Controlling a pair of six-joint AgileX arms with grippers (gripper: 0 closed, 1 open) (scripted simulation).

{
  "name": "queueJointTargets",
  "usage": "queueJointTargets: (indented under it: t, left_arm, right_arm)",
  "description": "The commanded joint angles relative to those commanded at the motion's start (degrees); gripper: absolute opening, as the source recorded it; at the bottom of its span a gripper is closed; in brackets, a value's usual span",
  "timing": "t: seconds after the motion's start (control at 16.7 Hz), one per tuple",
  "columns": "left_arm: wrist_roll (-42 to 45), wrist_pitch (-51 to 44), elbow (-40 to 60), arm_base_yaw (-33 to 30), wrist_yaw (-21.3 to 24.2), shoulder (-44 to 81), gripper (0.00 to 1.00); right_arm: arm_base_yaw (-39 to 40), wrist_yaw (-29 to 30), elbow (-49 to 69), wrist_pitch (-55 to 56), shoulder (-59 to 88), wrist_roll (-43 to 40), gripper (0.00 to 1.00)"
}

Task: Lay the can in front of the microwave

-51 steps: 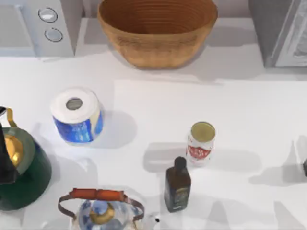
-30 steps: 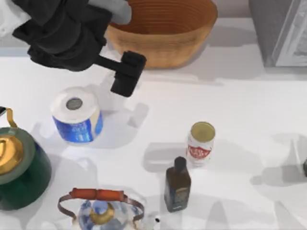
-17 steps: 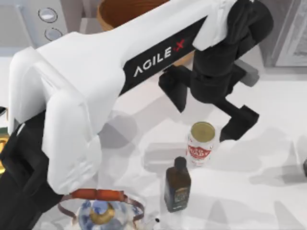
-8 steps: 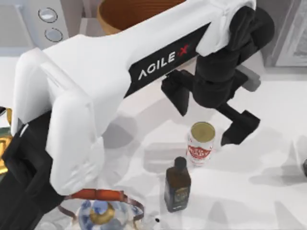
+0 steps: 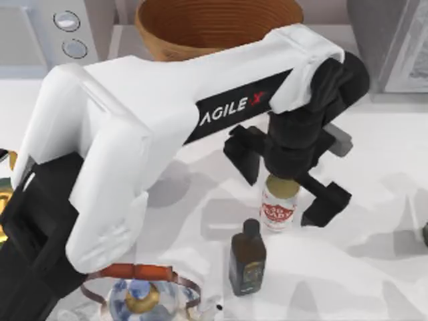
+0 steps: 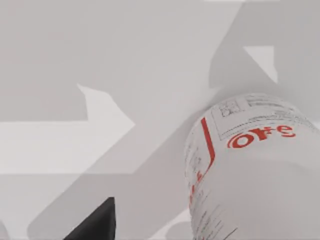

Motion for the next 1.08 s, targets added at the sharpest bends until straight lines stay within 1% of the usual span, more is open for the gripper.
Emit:
queueJointTargets:
  t: [0.18, 0.96, 1.02, 1.08]
  left_arm:
    - [0.0, 0.0, 0.0, 0.0, 0.0, 0.0, 1.0]
    - [0.0, 0.0, 0.0, 0.0, 0.0, 0.0, 0.02]
    - [0.0, 0.0, 0.0, 0.0, 0.0, 0.0, 0.0]
    - [0.0, 0.0, 0.0, 0.0, 0.0, 0.0, 0.0]
  right_arm:
    - [0.0, 0.0, 0.0, 0.0, 0.0, 0.0, 1.0]
    - [0.0, 0.0, 0.0, 0.0, 0.0, 0.0, 1.0]
    - [0.0, 0.0, 0.0, 0.0, 0.0, 0.0, 1.0]
    - [0.0, 0.0, 0.0, 0.0, 0.0, 0.0, 1.0]
